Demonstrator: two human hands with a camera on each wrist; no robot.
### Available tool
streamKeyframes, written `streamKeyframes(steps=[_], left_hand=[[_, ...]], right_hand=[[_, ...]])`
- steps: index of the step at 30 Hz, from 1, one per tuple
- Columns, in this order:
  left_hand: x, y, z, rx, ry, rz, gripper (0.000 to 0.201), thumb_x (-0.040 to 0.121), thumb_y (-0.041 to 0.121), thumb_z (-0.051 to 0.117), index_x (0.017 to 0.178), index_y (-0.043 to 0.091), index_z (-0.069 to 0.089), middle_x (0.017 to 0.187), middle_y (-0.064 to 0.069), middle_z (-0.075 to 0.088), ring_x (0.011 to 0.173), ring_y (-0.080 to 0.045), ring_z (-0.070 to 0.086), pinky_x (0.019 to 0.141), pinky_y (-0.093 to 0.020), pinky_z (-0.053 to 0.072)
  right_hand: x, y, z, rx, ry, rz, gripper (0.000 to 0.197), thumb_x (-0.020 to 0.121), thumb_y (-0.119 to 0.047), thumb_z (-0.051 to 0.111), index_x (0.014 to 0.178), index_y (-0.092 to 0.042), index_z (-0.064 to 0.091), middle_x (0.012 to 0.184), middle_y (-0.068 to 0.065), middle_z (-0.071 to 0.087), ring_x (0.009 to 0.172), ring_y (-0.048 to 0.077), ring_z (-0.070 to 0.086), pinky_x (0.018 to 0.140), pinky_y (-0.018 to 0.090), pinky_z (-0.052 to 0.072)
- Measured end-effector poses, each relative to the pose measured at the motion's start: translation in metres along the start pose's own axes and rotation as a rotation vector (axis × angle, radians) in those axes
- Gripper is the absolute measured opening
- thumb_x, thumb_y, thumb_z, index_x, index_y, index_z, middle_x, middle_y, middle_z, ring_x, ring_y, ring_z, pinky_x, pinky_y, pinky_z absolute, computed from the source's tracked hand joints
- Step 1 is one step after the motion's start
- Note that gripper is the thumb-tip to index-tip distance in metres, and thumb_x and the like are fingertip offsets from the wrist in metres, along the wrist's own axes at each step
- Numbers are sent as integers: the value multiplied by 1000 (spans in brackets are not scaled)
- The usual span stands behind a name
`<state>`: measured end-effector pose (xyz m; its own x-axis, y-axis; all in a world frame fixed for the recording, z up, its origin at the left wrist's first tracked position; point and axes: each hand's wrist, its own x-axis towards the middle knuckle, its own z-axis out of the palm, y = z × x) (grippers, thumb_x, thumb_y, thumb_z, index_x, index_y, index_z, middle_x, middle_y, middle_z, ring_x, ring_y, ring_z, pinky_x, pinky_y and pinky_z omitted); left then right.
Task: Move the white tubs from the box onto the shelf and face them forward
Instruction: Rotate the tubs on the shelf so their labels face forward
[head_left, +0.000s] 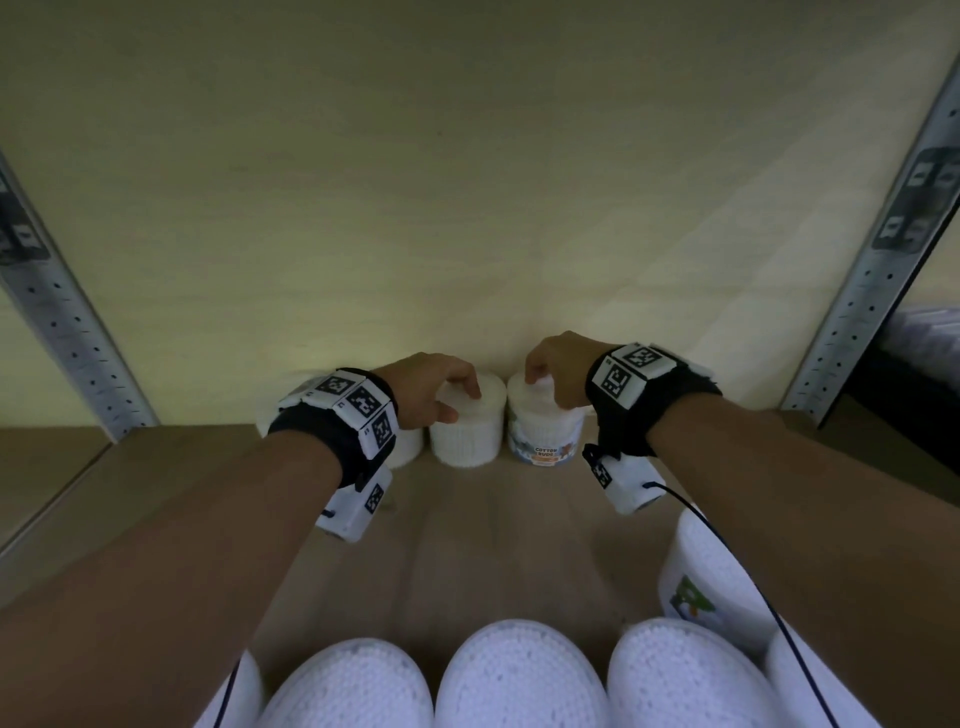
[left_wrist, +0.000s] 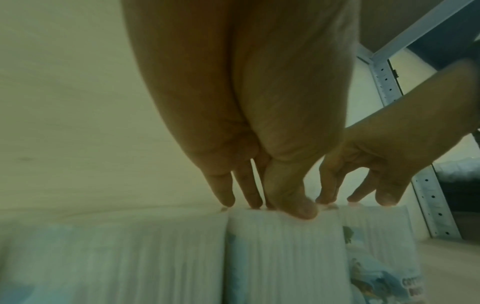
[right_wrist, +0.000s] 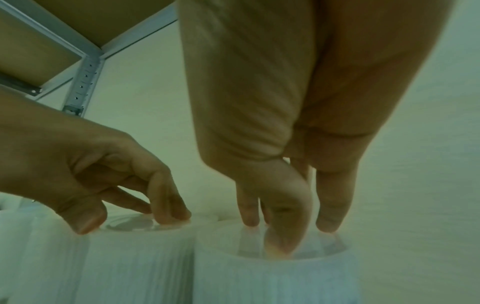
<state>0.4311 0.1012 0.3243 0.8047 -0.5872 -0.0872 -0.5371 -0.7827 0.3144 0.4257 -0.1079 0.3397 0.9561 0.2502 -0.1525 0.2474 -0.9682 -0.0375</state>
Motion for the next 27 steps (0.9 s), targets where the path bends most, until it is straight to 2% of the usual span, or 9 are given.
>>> streamKeyframes(steps=[3,4,6,9,13,17,21,24,27], left_hand=[[0,-2,-5,-57,-83,5,48,78,-17,45,104,21,57,143,-7,44,136,-23,38,110,-44,35],[0,-2,-4,-100,-58,4,52,74,-19,40,101,22,56,143,-7,44,136,-22,38,110,-43,35],[0,1,-2,-177,107,-31,46,76,-18,38,100,17,58,134,-8,52,125,-20,47,98,-28,38],[6,8,7,-149,344,-83,19,90,6,52,108,7,59,118,-12,57,100,-22,53,81,-24,38],[14,14,18,64,211,-209,46,89,43,56,121,10,52,124,-11,48,114,-28,48,97,-40,43],[16,16,22,116,182,-247,55,87,50,55,126,11,51,130,-12,45,120,-29,44,100,-44,41],[15,18,17,76,116,-227,51,89,41,58,130,11,49,136,-11,42,124,-29,43,104,-41,39],[14,17,9,36,40,-194,46,92,23,58,135,12,46,142,-10,39,128,-26,43,104,-33,37],[13,15,4,21,-1,-167,47,89,1,54,132,20,50,145,-7,40,129,-25,45,102,-34,42]], right_hand=[[0,0,1,-11,0,-5,44,84,2,55,125,-12,59,135,11,52,118,31,55,91,32,47],[0,-1,1,-13,-7,-6,43,85,2,55,126,-11,59,135,12,52,119,31,55,91,32,47],[0,-3,1,-22,-9,-6,43,85,2,55,126,-9,58,134,13,53,117,32,55,89,32,47],[1,-3,2,-6,-7,8,42,86,3,55,126,-8,59,134,14,53,116,33,55,80,29,43],[1,-1,3,4,3,5,41,86,3,55,126,-8,59,134,14,52,117,33,55,80,28,41],[2,0,5,13,13,5,42,85,1,56,126,-9,59,133,13,53,117,32,55,85,31,45],[1,1,5,22,16,10,42,85,2,55,125,-9,59,133,13,54,117,33,55,87,33,47],[1,0,4,36,8,11,42,84,2,57,124,-9,60,132,14,54,116,34,56,90,36,48],[1,-1,4,43,11,15,42,84,1,58,124,-9,60,133,14,54,116,33,56,91,35,48]])
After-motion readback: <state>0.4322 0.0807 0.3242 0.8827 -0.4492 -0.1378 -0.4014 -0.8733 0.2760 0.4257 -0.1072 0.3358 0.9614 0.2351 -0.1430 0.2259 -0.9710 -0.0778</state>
